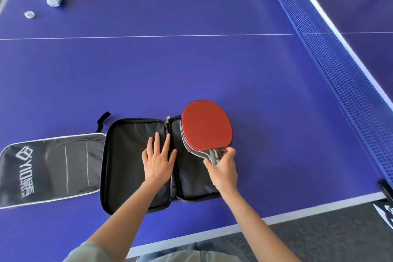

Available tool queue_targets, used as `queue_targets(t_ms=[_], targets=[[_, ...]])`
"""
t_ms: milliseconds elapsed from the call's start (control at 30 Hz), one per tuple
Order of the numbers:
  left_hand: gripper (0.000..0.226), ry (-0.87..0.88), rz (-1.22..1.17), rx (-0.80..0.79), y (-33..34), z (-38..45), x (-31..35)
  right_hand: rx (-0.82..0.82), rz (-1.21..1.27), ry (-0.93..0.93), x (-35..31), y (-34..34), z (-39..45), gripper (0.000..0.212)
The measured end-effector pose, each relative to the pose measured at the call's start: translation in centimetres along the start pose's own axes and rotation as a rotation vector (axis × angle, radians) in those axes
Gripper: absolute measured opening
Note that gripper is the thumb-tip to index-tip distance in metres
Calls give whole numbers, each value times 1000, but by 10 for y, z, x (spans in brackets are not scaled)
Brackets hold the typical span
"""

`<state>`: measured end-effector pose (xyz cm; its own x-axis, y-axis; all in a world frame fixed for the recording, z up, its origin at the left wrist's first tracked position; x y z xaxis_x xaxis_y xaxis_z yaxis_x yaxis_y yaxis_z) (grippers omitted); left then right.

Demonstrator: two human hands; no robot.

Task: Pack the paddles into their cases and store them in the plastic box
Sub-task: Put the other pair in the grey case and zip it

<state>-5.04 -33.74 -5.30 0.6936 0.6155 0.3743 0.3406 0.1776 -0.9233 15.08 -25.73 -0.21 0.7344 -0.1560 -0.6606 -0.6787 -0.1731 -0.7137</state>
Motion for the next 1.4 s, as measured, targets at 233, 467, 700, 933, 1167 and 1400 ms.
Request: queue_targets(t_ms=[233,467,700,933,1167,1400], targets=[[61,108,69,-58,11,-6,-6,32,-153,4,9,25,-20,55],[61,121,106,-44,10,-6,-7,9,-205,-13,8,35,-20,53],[62,122,97,-47,7,-6,-8,-27,-42,-35,13,36,-21,57],[61,109,87,-56,5,-7,-5,-20,-19,4,17,36,-18,67],[56,-85,-309,6,-18,2,19,-23,113,-106,-10,26,4,101],[52,-183,-500,-1,-19,0,25,-127,275,-75,-7,27,9,78]])
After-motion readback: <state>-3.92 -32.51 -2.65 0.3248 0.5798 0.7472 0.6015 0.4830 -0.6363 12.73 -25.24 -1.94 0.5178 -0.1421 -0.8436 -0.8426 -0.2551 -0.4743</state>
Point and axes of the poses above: each hand's wrist, its own z-axis towards the middle knuckle, its own y-axis out of the palm, x = y × z, the point moved 8 cm from there along z, towards the middle knuckle, and after that the axes turned 9 degrees about x, right-handed, at the moved point
